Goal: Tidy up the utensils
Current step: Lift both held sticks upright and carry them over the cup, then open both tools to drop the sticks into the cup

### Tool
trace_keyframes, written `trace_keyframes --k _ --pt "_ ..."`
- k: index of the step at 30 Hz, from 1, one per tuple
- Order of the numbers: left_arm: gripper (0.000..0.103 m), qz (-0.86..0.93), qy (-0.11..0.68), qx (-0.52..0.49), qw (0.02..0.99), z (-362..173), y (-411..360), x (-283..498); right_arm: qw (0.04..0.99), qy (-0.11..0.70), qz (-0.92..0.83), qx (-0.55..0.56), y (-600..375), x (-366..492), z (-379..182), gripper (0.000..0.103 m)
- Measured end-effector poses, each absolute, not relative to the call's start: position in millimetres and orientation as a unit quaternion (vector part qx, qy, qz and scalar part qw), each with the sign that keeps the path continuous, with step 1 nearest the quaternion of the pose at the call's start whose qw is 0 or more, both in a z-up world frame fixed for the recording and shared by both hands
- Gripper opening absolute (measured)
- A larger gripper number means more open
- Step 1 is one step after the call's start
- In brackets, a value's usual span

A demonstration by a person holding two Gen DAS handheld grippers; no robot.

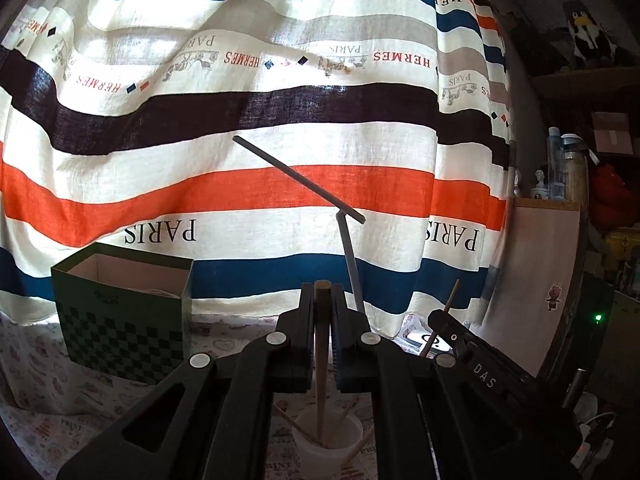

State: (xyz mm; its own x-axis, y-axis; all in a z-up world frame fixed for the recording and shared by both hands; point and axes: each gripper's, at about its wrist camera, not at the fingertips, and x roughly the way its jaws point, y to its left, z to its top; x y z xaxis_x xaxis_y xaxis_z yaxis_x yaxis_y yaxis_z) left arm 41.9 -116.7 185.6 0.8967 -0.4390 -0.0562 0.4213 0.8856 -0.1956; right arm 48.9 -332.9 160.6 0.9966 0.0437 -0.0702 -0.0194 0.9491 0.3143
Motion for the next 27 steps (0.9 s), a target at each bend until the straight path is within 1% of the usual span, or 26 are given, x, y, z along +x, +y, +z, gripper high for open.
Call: trace_keyframes --k 6,10,14,18,21,25,27 --pt "0.006 -0.207 0.059 -0.084 0.973 169 -131 65 0.982 -0.009 -0.029 0.185 -340 53 144 0.006" --pt "0.006 -0.204 0.092 -0.091 0.970 149 -138 83 0.981 -0.032 -0.081 0.171 -341 56 129 0.006" --pt "0.006 -0.203 0.119 -0.093 0.967 132 -142 97 0.983 0.005 -0.090 0.162 -342 76 116 0.006" --pt "0.006 -0.196 0.158 -0.081 0.964 118 -147 106 0.985 0.097 -0.085 0.114 -332 108 108 0.006" --pt "0.006 -0.203 0.169 -0.074 0.962 112 -151 108 0.981 0.156 -0.068 0.094 -325 125 100 0.006" --pt "0.006 -0.213 0.181 -0.056 0.958 108 -160 107 0.973 0.202 -0.052 0.100 -324 138 89 0.006" --pt "0.008 -0.192 0.188 -0.031 0.963 105 -167 107 0.972 0.211 -0.057 0.090 -321 139 88 0.006"
